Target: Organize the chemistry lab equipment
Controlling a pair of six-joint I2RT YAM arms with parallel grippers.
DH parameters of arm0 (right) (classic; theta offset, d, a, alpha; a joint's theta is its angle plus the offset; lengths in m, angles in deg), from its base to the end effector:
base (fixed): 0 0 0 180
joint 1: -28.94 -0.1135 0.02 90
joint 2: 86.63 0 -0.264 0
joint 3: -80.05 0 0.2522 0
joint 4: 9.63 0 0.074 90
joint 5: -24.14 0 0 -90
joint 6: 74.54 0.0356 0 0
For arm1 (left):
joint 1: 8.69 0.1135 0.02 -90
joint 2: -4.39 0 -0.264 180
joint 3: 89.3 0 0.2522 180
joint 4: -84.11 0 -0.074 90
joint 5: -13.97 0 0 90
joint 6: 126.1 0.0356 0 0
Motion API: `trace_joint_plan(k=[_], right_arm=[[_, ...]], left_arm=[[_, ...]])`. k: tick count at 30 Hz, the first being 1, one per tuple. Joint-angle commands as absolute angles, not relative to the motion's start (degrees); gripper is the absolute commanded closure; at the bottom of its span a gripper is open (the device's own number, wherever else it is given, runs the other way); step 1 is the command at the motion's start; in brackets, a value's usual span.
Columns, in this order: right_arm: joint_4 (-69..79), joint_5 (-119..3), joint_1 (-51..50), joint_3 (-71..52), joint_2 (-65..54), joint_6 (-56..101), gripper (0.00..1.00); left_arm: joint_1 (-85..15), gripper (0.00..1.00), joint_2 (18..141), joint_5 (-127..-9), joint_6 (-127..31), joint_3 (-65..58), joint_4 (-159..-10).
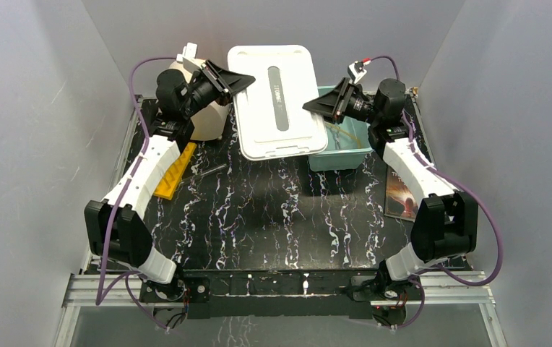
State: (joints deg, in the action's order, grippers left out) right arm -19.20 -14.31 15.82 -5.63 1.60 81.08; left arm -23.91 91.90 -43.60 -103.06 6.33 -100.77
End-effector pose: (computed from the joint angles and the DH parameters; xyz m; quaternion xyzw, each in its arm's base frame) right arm 0.3435 0.1087 0.3779 -0.0283 0.6791 0.6506 0.3387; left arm 0.3420 -0.1128 0.4363 -0.0642 0.6332 -0.6249 0.4521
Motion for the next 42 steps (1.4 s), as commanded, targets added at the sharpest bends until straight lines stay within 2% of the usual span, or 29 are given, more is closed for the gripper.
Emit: trace_joint_plan(k=[1,6,12,17,27,30,33,42], right_arm=[[-27.05,-17.02,17.03,-3.28,-0.83,82.78,0.67],[-26.76,-17.30,18.90,-2.79,-0.70,82.61,0.72],[-29.42,-17.98,20.65,2.84,-1.07,83.30,0.75],[-31.74,-19.73,21.52,8.52,-2.66,85.23,0.84],[-38.35,-18.42,28.22,12.58,-1.99,87.53,0.86],[-41.23,-18.19,30.70,14.73,-2.03,88.31,0.87],[-48.49,-18.71,31.42,16.44,-0.67,91.85,0.87],[-55.96,-18.33,36.83,16.23,4.84,96.43,0.88]], left_arm=[[-24.39,0.79,92.15,-42.59,-104.99,4.56,-104.09],[-24.36,0.59,93.64,-41.79,-107.00,3.23,-106.40],[-24.57,0.53,93.30,-41.68,-105.94,-2.91,-107.08],[-24.99,0.43,94.51,-40.33,-104.34,-3.12,-105.78],[-27.58,0.40,100.04,-39.64,-102.56,-1.11,-101.51],[-27.63,0.36,101.41,-39.94,-102.22,-0.79,-100.20],[-27.66,0.34,102.67,-40.34,-99.73,0.65,-97.40],[-28.57,0.33,105.99,-40.76,-97.58,2.30,-94.11]])
